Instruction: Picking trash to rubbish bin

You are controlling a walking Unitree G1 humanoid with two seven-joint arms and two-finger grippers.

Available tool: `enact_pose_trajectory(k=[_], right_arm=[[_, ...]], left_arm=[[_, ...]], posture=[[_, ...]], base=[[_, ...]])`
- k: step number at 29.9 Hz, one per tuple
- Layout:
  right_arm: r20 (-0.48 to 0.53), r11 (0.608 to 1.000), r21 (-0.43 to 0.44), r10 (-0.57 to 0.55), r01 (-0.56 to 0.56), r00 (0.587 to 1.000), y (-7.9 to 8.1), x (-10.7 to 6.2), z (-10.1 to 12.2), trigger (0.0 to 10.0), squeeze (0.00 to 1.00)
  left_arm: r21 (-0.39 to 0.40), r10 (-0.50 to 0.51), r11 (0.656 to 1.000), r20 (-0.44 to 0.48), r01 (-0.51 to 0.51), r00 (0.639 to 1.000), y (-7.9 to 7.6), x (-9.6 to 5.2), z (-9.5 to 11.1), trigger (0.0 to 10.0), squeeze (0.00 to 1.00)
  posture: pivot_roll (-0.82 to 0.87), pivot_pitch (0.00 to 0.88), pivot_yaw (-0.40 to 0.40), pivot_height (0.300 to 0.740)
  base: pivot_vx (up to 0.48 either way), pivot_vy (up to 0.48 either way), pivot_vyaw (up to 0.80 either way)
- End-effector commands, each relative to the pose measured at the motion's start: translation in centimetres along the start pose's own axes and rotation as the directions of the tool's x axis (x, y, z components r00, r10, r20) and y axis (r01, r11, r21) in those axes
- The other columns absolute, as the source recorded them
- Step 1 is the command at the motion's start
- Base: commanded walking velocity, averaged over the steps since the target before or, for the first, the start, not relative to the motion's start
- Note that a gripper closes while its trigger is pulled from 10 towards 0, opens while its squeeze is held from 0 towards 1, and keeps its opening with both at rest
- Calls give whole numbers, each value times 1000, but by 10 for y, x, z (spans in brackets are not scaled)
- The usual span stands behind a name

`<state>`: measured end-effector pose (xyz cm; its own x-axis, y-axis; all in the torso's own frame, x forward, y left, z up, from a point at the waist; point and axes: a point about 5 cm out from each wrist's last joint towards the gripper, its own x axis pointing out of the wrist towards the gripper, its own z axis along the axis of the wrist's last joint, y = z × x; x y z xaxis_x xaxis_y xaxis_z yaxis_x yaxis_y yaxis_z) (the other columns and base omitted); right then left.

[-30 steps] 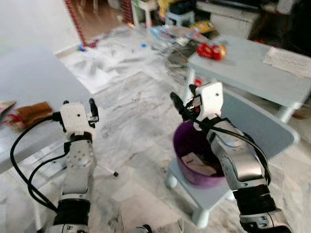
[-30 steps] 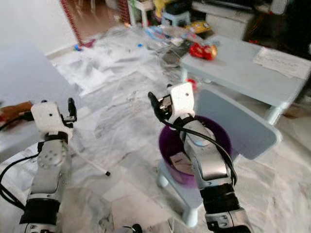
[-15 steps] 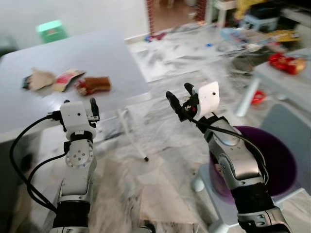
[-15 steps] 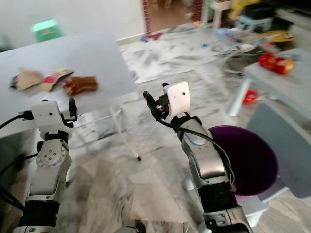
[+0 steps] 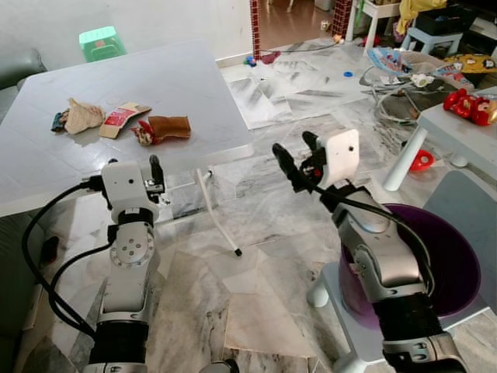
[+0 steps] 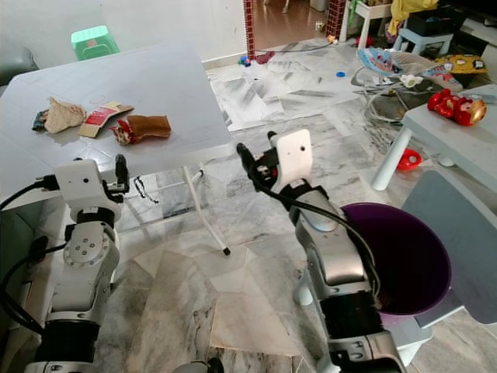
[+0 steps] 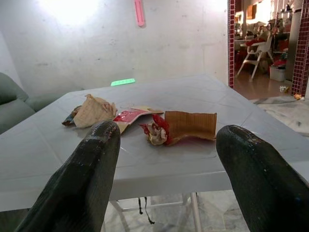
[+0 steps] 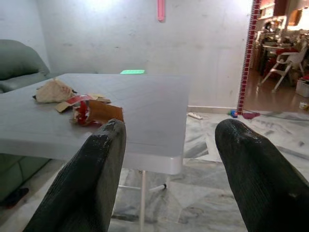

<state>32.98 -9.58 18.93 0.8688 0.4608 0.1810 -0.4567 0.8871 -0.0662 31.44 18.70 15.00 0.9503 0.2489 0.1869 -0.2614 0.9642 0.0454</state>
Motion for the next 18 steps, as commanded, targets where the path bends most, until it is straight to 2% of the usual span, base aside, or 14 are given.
enact_pose_trajectory(k=[1,4,12,18], right_arm=[[20,1000,-13,23,-23,1000,4,3,5,10000,0],[21,1000,-13,24,-24,999,4,3,5,10000,0],[31,1000,10,-19,19,999,-1,4,4,10000,0],[36,1000,-1,-12,12,999,0,7,5,10000,0]], left_arm=[[5,4,1000,4,-4,1000,0,0,2,10000,0],[0,3,1000,0,-3,1000,-1,0,2,10000,0],[-5,0,1000,-9,0,1000,-5,-3,0,10000,0],[-24,9,1000,-22,-10,1000,-6,-6,-2,10000,0]], posture=[[-28,52,74,740],[-27,50,72,740],[-21,48,65,740],[-19,44,53,740]], base=[[0,0,800],[0,0,738],[0,0,0],[0,0,0]])
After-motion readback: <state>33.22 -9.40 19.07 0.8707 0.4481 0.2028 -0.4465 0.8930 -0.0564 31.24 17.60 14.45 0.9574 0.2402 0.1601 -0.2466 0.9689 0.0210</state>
